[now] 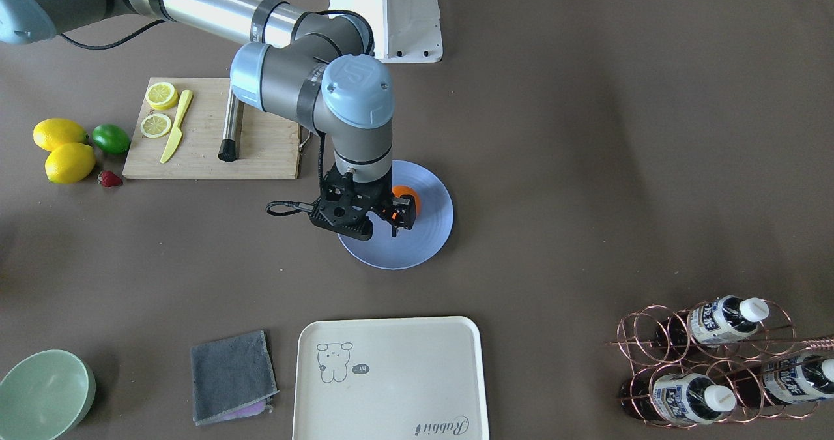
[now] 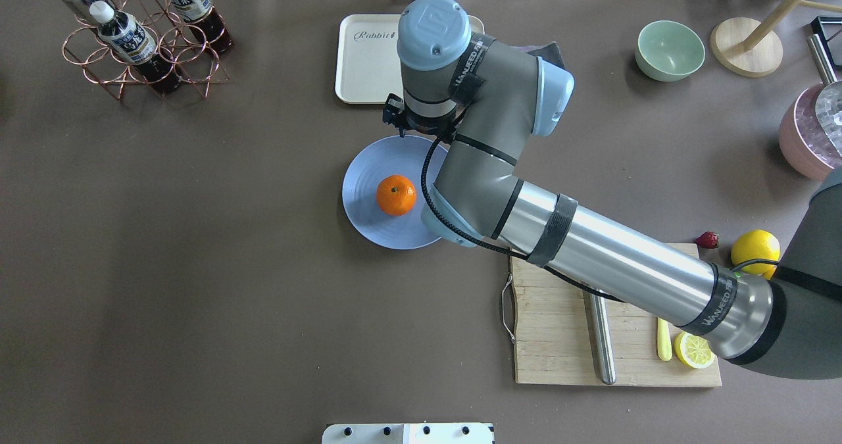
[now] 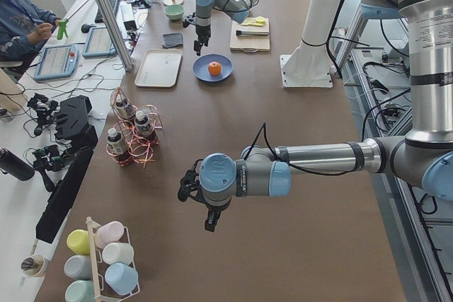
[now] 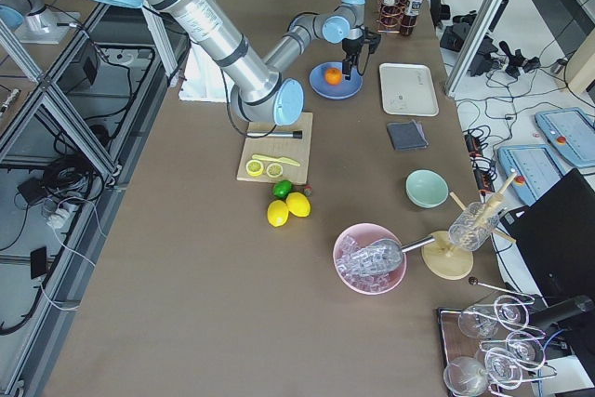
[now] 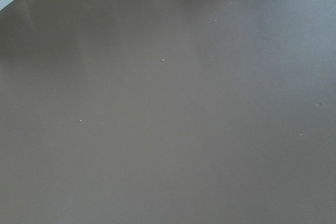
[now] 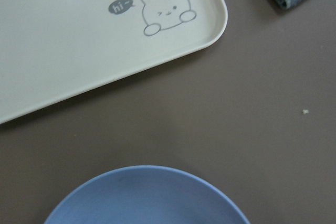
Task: Pick orange to plate
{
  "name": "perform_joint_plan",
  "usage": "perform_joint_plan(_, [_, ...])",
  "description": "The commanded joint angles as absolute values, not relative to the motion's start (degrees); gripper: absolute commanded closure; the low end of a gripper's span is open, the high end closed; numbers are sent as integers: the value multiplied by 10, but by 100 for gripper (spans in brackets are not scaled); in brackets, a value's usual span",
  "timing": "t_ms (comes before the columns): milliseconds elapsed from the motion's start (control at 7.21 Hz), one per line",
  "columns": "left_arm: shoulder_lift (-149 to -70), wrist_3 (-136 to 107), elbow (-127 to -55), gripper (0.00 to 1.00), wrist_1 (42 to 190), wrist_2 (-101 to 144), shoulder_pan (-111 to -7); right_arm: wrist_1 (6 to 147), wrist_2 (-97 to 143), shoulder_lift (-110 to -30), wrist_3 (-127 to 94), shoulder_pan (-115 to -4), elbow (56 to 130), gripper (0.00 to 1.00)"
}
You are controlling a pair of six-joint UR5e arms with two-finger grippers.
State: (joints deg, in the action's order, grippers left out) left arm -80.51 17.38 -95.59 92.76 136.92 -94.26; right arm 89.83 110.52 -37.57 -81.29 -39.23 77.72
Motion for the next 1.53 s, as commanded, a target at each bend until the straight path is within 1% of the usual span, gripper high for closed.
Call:
perform_joint_plan(0, [-849, 174, -961, 2, 812, 1302, -940, 929, 1182, -485, -677, -482, 884, 0])
perform_joint_plan(139, [-863, 174, -965, 2, 781, 1302, -940, 982, 1203, -533, -583, -524, 942, 0])
perform_joint_plan(277, [-867, 174, -965, 2, 780, 1303, -940, 1030, 1203, -583, -477, -560, 997, 0])
perform_joint_plan(555, [-885, 173, -977, 2, 775, 1305, -940, 1034, 1212, -718, -286, -648, 1049, 0])
perform_joint_plan(693, [-898, 173, -978, 2, 756, 1306, -940, 1032, 1242, -773, -181, -708, 1052, 0])
perform_joint_plan(971, [-898, 174, -983, 2, 752, 1309, -939, 1032, 1268, -872, 17, -824, 1049, 0])
perform_joint_plan(1248, [-898, 174, -992, 2, 752, 1310, -939, 1033, 1269, -935, 104, -894, 1047, 0])
perform_joint_plan(1387, [-898, 175, -993, 2, 752, 1310, -939, 1032, 1273, -965, 113, -916, 1046, 0])
